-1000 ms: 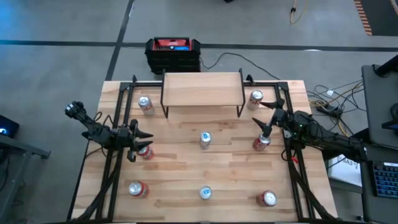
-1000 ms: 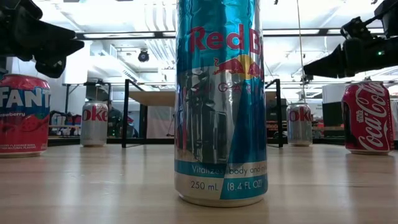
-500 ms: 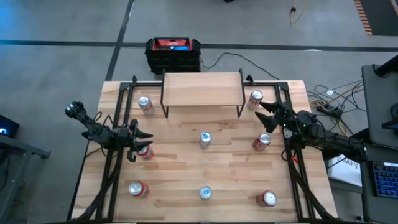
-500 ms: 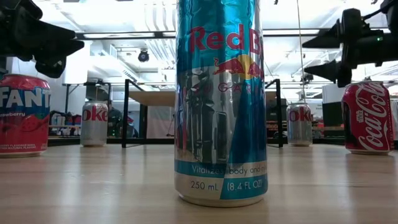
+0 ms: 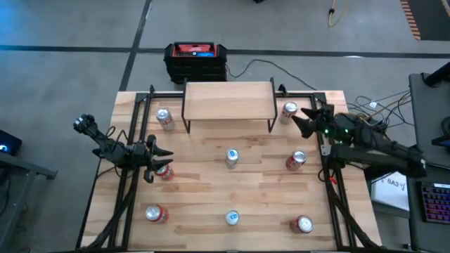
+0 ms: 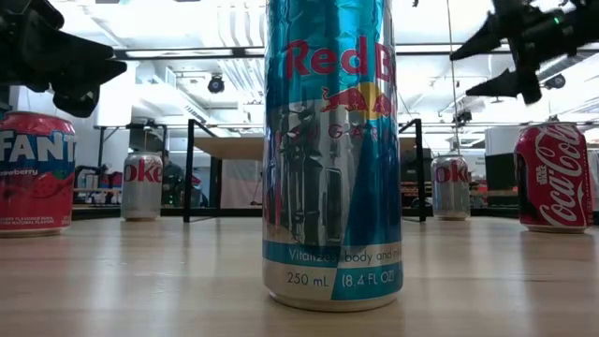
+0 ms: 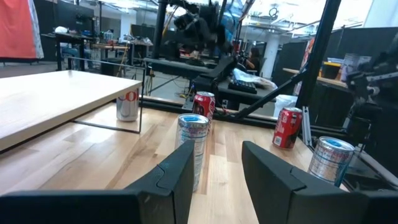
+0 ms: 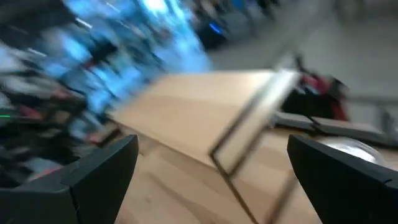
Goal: Place canned beverage on shelf
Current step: Put the right red and silver soda can on the shelf
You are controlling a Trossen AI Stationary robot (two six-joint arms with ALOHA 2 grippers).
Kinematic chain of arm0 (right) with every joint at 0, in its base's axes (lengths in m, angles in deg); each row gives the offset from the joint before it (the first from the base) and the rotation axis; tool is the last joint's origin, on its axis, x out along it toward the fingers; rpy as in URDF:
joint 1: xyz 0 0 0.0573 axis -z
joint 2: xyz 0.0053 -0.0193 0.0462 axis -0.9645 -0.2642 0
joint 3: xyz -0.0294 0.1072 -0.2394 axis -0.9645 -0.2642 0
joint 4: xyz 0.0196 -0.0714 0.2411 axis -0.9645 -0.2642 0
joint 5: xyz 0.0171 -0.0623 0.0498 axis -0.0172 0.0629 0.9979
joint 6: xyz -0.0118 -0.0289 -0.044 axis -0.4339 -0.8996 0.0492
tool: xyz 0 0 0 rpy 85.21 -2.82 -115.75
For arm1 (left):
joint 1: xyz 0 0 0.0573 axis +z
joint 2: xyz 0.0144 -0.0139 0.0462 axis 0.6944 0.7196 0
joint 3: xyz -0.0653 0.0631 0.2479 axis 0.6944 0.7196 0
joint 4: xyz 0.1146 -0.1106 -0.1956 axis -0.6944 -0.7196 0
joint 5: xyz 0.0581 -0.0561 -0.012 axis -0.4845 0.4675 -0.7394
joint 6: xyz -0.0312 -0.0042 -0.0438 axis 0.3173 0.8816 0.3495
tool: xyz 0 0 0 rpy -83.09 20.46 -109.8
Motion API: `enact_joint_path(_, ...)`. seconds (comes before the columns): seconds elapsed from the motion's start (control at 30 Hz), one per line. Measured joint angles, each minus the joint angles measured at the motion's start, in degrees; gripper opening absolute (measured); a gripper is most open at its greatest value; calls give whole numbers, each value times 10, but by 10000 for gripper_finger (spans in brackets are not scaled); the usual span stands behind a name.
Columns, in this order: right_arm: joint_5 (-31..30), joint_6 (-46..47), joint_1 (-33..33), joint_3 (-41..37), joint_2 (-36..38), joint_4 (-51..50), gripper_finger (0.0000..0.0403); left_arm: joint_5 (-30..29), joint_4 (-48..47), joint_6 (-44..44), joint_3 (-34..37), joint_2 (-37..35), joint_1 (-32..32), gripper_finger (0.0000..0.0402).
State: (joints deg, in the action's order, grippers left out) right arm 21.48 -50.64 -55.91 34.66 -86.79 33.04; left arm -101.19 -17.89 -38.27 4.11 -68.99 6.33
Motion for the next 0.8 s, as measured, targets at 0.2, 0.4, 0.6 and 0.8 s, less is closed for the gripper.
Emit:
enact_joint_path(0.2,-104,92,0,180,-153,-275,400,0,0,0,0,0,0,118)
enact_joint_path(0.4,-86,112,0,325,-288,-418,400,0,0,0,0,0,0,118)
enact_joint_path(0.6,-64,124,16,429,-403,-529,400,0,0,0,0,0,0,118)
enact_joint_path(0.8,-5,65,97,501,-479,-587,400,0,0,0,0,0,0,118)
